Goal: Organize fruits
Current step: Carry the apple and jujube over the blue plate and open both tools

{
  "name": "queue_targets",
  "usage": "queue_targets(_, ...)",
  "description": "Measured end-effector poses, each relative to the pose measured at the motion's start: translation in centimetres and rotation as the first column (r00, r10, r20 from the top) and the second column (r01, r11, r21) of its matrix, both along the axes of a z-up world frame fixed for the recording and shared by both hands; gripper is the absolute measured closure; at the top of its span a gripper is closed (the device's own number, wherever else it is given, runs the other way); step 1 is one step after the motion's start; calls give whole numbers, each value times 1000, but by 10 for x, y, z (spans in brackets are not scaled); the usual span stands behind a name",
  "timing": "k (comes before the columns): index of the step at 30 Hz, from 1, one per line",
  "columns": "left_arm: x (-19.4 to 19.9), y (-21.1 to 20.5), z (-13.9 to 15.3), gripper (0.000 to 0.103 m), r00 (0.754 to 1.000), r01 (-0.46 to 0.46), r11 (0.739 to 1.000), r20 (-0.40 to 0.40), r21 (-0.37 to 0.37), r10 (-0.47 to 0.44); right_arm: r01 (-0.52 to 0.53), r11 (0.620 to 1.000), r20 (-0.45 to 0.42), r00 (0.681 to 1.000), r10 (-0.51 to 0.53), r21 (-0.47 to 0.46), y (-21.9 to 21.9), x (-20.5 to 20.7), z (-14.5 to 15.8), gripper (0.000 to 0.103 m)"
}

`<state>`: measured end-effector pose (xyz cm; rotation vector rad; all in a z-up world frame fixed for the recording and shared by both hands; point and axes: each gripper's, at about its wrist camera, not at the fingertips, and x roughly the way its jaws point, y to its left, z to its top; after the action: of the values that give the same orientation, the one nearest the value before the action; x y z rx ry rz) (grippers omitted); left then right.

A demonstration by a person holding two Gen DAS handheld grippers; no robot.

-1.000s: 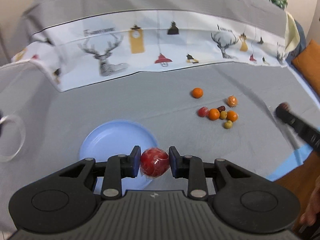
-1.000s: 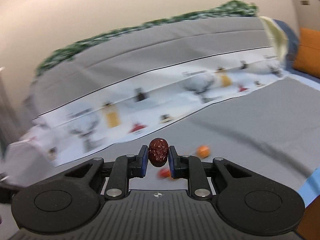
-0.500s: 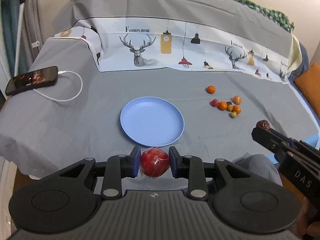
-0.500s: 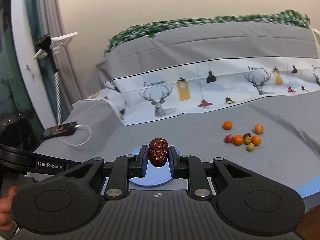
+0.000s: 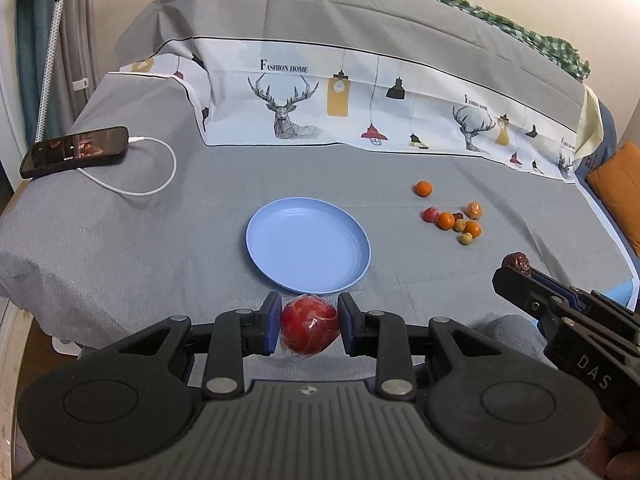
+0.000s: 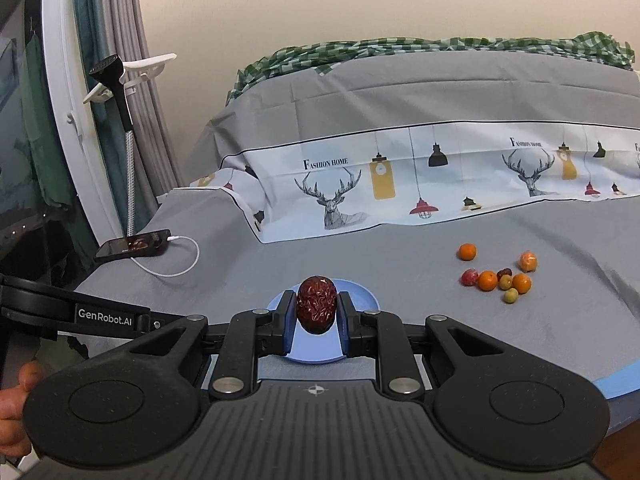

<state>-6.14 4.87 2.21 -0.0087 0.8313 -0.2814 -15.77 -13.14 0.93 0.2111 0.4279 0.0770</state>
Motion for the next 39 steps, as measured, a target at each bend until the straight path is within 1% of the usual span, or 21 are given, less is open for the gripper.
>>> queue_targets(6,3,0,-3,70,1000,1,1000,-4,-3,-1,-6,1000,-15,1000,6,3,-3,5,-2,81)
queue_targets(13,6,0,-7,70,1000,9,1000,-16,-3,-9,2,1000,-11,1000,-2,1,-4,6,-3,81)
queue_targets(27,16,1,-12,70,1000,-3,1000,-30,6,3,16,1000,-34,999,-16,4,-4,18,-9,81)
queue_targets(31,29,4,-14,70,999,-26,999,-33,33,27,29,1000,-43,999,-29,-4,-4,27,-14,81)
queue_targets(39,65,9,-17,70,997,-55,998,-45,29,56,42,999,-78,996,-43,-18,-4,55,-22,81)
